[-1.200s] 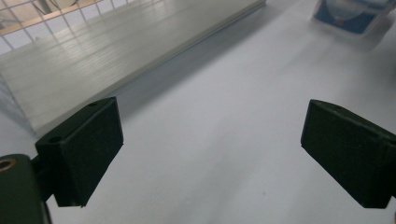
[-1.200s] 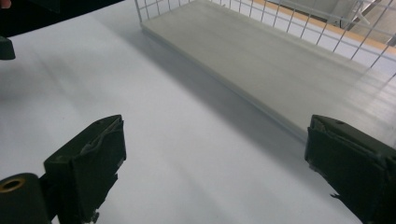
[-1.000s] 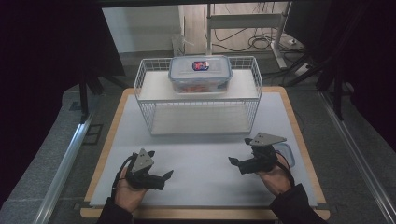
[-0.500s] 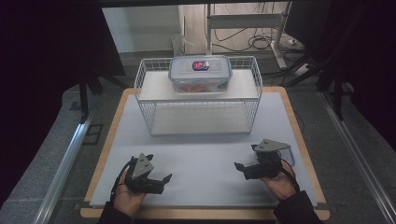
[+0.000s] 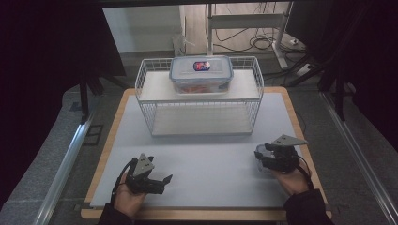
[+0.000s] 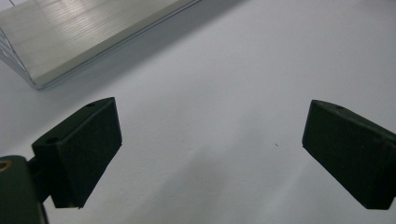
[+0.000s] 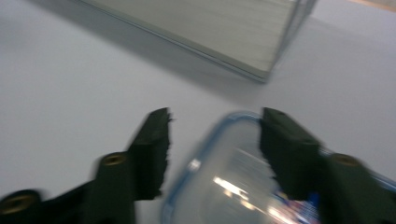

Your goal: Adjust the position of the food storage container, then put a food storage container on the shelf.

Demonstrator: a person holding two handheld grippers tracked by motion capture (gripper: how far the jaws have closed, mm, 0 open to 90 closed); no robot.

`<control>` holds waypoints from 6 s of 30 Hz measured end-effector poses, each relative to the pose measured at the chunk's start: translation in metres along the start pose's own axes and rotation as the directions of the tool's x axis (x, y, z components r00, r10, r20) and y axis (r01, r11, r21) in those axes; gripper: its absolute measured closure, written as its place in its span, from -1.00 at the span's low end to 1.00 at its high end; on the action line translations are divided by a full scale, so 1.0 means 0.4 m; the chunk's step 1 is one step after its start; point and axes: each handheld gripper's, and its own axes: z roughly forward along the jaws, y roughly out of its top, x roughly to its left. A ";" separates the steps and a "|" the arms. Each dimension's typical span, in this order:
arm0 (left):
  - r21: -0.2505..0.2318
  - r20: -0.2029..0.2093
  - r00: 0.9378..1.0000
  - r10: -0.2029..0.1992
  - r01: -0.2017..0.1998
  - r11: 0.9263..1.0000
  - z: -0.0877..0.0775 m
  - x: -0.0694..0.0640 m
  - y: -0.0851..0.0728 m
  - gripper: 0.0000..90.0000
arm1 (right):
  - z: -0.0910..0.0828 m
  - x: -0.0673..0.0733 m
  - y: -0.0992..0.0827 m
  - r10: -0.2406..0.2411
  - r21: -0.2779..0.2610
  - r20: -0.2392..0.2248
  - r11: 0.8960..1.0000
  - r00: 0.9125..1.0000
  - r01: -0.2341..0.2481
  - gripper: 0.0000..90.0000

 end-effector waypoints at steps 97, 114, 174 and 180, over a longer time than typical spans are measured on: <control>0.025 0.032 0.998 -0.058 0.057 0.998 0.020 0.012 -0.009 -0.88 | 0.112 0.183 0.029 0.026 0.117 -0.287 0.993 0.958 0.008 1.00; 0.033 0.044 0.997 -0.063 0.062 0.998 0.010 0.015 -0.006 -0.82 | 0.102 0.155 0.019 -0.069 0.092 -0.247 0.991 0.966 0.094 0.27; 0.018 0.181 0.975 -0.130 0.129 0.991 0.054 0.020 0.059 -0.79 | 0.080 0.112 0.029 0.039 0.089 -0.269 0.996 0.962 -0.016 -0.53; 0.033 0.239 0.960 -0.146 0.143 0.989 0.092 0.013 0.085 -0.75 | 0.101 0.140 0.040 0.038 0.095 -0.317 0.995 0.948 -0.008 -0.52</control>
